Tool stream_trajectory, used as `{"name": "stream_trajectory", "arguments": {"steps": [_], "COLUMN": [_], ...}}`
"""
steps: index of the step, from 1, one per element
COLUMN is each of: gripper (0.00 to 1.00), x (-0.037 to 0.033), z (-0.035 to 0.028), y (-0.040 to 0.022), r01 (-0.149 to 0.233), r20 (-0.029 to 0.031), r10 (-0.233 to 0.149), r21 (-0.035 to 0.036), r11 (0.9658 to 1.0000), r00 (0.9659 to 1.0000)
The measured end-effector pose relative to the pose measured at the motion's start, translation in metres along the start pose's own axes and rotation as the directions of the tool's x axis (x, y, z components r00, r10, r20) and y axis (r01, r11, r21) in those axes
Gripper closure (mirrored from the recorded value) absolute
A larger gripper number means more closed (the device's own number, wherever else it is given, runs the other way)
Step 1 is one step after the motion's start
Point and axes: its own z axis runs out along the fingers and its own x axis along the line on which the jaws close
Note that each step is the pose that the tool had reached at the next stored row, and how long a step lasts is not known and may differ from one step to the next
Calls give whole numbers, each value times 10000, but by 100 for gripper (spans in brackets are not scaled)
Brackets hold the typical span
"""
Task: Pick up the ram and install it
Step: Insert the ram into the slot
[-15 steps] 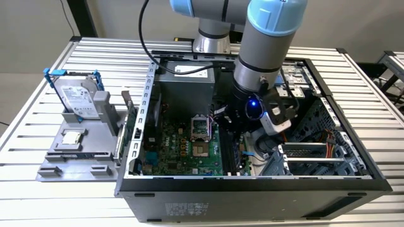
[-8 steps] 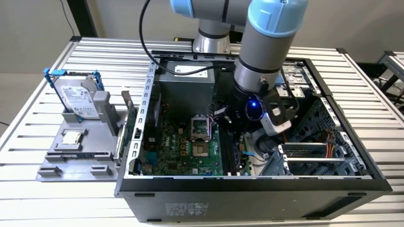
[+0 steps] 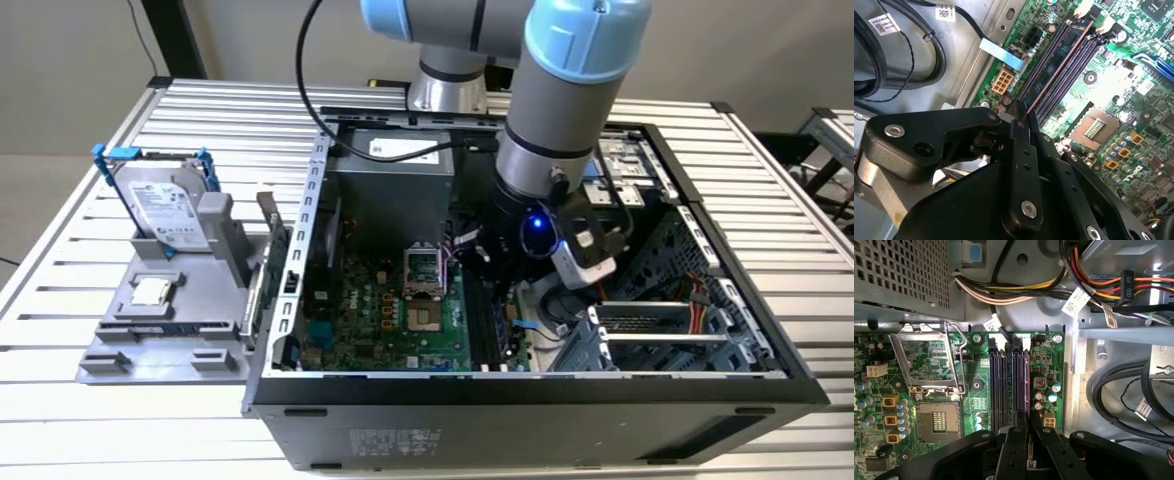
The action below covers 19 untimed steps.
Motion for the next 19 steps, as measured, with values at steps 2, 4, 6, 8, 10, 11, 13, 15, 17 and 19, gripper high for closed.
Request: {"name": "stream_trajectory", "arguments": {"steps": [2, 4, 6, 8, 10, 11, 13, 15, 17, 19], "gripper": [100, 100, 100, 100, 100, 100, 100, 100, 100, 100], "x": [-1, -1, -1, -1, -1, -1, -1, -1, -1, -1], "z": [5, 17, 31, 44, 50, 51, 53, 53, 53, 53], "y": [0, 1, 2, 2, 2, 3, 3, 3, 3, 3], "r01": [9, 11, 12, 12, 12, 12, 12, 12, 12, 12], "r20": [0, 1, 0, -2, -1, 0, 0, -1, -2, -2], "r10": [-9, -11, -12, -12, -12, -12, -12, -12, -12, -12], "r21": [2, 1, 2, 3, 4, 4, 2, 1, 1, 1], "r11": [10000, 10000, 10000, 10000, 10000, 10000, 10000, 10000, 10000, 10000], "r00": [10000, 10000, 10000, 10000, 10000, 10000, 10000, 10000, 10000, 10000]}}
